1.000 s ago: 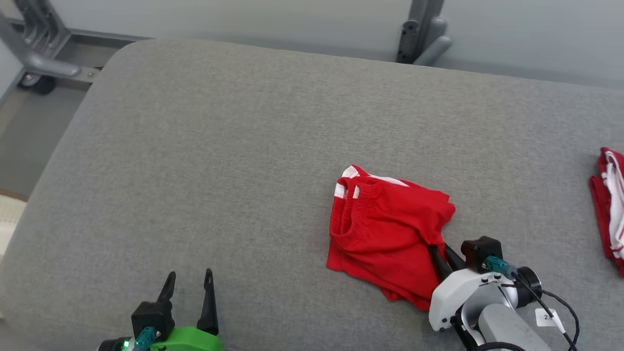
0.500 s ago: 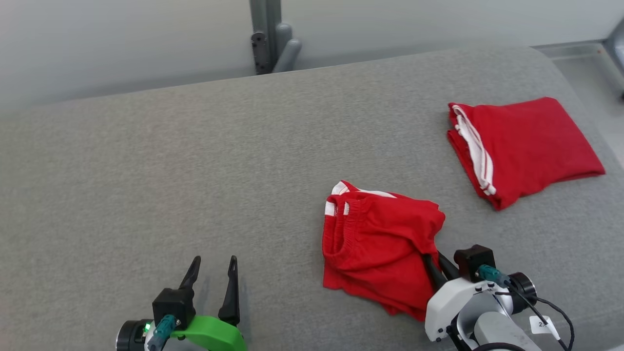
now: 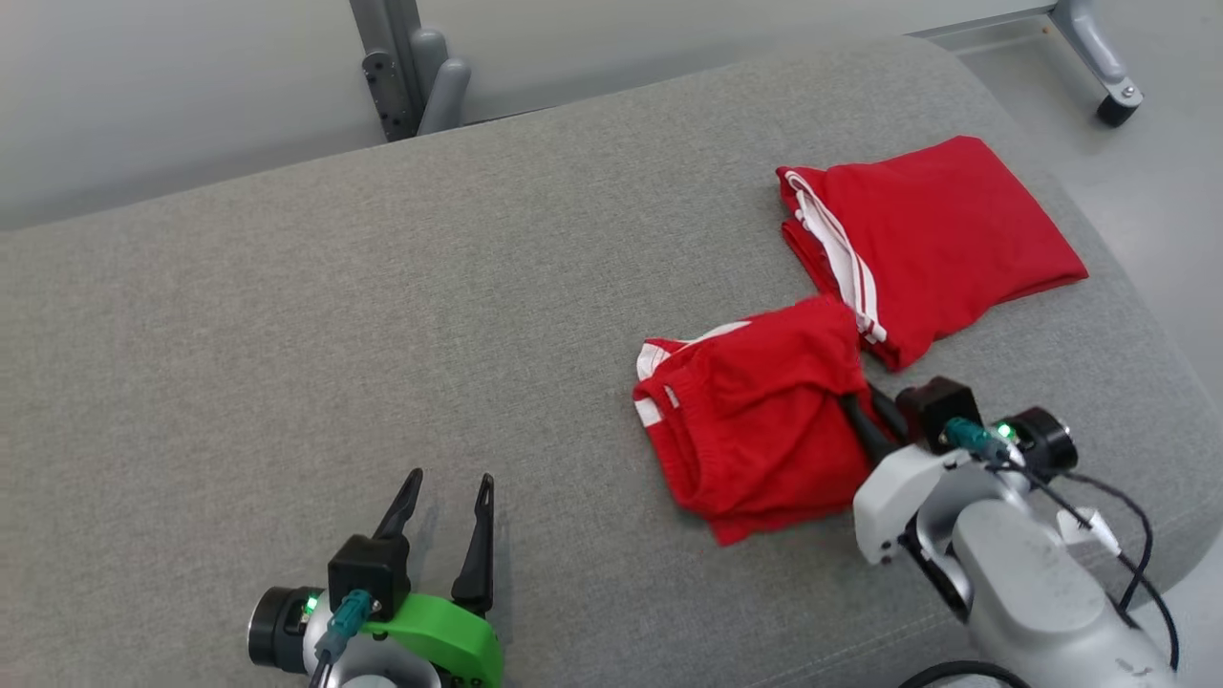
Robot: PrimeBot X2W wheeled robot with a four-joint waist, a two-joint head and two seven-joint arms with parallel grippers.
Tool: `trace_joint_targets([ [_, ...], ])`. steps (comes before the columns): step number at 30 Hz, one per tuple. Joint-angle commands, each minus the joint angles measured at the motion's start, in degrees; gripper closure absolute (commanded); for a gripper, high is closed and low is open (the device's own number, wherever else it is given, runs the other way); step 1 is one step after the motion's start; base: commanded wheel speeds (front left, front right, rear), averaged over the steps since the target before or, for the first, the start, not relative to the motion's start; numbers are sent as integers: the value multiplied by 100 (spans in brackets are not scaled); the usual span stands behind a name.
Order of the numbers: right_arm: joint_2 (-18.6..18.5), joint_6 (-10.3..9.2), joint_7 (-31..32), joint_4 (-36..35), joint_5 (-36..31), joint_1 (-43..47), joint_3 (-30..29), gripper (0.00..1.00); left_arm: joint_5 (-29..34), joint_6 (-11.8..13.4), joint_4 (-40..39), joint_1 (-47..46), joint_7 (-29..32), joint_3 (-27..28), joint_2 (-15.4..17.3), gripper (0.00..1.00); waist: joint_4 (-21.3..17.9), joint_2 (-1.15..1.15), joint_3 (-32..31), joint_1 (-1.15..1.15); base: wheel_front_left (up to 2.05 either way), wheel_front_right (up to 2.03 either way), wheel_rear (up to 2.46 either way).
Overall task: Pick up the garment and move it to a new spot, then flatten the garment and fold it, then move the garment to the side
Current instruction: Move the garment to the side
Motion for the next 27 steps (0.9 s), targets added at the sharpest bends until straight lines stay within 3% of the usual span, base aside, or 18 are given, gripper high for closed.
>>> trace_joint_targets([
  [1,-169,-12,-6,28,-68,-262,77,100,49,-6,4,-84,6,24,30,0,436,-1,296,0,0,0,0],
  [8,-1043,-12,-6,578,-162,-1487,390,100,221,-62,17,-168,6,178,28,0,1035,-1,585,0,0,0,0],
  [13,-1552,-12,6,1135,-185,-1987,177,100,295,-89,5,-235,6,218,28,0,1274,-1,718,0,0,0,0],
  [14,-1807,-12,7,1425,-206,-2149,20,100,331,-109,-3,-243,7,226,27,0,1376,-1,775,0,0,0,0],
  [21,-2327,-12,6,2032,-528,-2411,-504,99,427,-107,13,-271,6,349,26,0,1527,-1,892,0,0,0,0],
  [22,-2414,-12,4,2100,-592,-2443,-601,1,446,-120,12,-282,6,371,26,0,1540,-1,919,0,0,0,0],
  [27,-2447,-12,-3,2358,-907,-2499,-1204,0,498,-157,37,-297,6,489,27,0,1530,-1,945,0,0,0,0],
])
